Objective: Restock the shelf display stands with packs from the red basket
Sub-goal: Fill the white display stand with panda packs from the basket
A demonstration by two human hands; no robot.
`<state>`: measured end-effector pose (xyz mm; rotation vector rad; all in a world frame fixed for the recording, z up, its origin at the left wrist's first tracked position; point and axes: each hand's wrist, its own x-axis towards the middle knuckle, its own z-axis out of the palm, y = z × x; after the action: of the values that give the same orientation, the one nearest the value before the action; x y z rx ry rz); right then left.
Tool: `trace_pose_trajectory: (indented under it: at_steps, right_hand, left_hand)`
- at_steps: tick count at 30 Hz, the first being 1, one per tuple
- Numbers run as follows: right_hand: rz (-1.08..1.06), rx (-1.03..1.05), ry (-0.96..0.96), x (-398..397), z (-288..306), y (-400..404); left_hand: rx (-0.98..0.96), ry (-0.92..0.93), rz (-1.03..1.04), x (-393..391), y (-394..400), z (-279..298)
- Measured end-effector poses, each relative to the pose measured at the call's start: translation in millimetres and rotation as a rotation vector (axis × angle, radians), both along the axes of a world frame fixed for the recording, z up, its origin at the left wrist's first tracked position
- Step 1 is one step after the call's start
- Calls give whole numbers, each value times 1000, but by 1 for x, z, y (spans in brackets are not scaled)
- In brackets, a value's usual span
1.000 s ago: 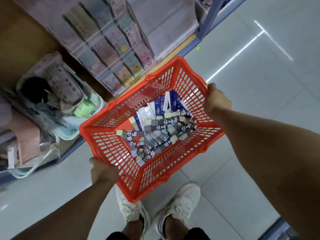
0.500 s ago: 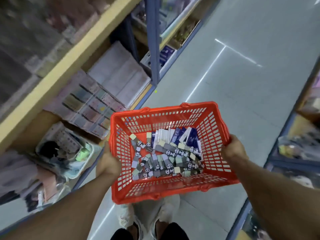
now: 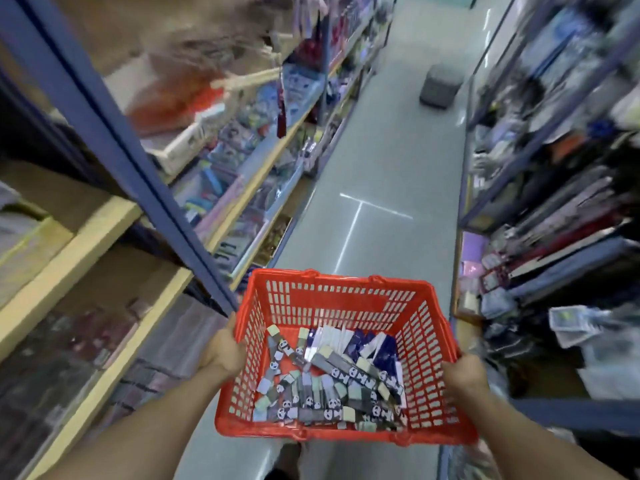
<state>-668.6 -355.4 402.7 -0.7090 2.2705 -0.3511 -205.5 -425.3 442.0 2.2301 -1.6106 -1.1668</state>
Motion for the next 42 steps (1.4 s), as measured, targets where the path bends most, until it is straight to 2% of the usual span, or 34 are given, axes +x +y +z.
trace_pose_trajectory:
  at_steps: [1, 3, 5, 7, 13, 17, 22, 29, 33, 36, 42]
  right_hand:
    - [-9, -23, 5, 9, 4, -3]
    - [-58, -56, 97, -9, 75, -70]
    - [-48, -50, 98, -13, 86, -86]
    - [-108, -83, 37, -37, 96, -128]
    - [-209, -169, 43, -94, 145, -252]
    - [-225, -190, 48, -150, 147, -339]
    - [-219, -188, 21, -249, 105, -465]
    - [-190, -260, -23, -310, 165, -654]
    - [-128, -246, -7, -357, 160, -770]
    - [-114, -213, 18, -387, 155, -854]
    - [-205, -238, -2, -436, 159, -1006]
  left_hand:
    - [-3, 16, 46, 3, -2, -4]
    - [10, -15, 28, -38, -88, 24]
    - [28, -118, -5, -49, -108, 30]
    - [-11, -97, -26, -71, -159, 44]
    - [-23, -10, -121, -151, -317, 90]
    - [-38, -49, -181, -208, -424, 99]
    - [-62, -84, -186, -287, -543, 112]
    - [-77, -79, -101, -361, -700, 132]
    - [-96, -56, -63, -397, -805, 123]
    - [-78, -137, -85, -426, -894, 109]
    - [-42, -89, -168, -488, -1064, 117]
